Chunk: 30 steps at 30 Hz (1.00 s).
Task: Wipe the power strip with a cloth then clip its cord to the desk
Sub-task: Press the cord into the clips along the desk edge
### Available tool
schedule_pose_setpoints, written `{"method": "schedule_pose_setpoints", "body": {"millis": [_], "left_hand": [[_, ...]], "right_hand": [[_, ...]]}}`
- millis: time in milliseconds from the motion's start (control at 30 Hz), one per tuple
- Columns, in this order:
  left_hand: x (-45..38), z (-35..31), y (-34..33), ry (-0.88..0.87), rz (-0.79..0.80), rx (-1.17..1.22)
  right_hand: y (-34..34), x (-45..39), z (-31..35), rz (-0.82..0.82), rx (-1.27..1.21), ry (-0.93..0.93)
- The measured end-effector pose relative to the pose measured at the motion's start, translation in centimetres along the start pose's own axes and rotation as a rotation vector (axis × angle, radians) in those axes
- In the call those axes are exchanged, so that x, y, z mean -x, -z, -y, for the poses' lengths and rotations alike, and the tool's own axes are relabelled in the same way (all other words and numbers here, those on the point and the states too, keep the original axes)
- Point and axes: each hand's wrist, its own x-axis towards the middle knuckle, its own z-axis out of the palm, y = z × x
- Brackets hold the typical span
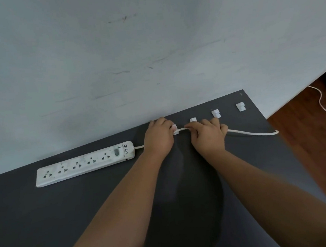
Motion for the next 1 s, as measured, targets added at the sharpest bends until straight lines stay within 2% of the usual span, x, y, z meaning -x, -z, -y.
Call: {"method": "schedule_pose_setpoints", "body": {"millis": [167, 333, 600, 733, 1000], "left_hand": [[0.9, -1.2, -1.4, 0.109, -0.080, -0.135], [0.5, -0.2, -2.0, -0.009, -0.155, -0.246], [-0.4, 1.8, -0.7, -0.219, -0.009, -0.190], [-0.3, 1.9, -0.2, -0.214, 0.018, -0.064], [-1.1, 0.0, -0.2, -0.067, 0.010, 0.094]], "right_hand": [[-0.2, 0.4, 0.8, -0.010, -0.010, -0.083], [0.3, 0.1, 1.0, 0.014, 0.000, -0.079], [-0.1, -1.2, 0.5, 0.037, -0.045, -0.038], [0.9, -1.6, -1.2, 0.088, -0.117, 0.078], [3.7, -2.6, -6.8, 0.154, -0.106, 0.069]]}}
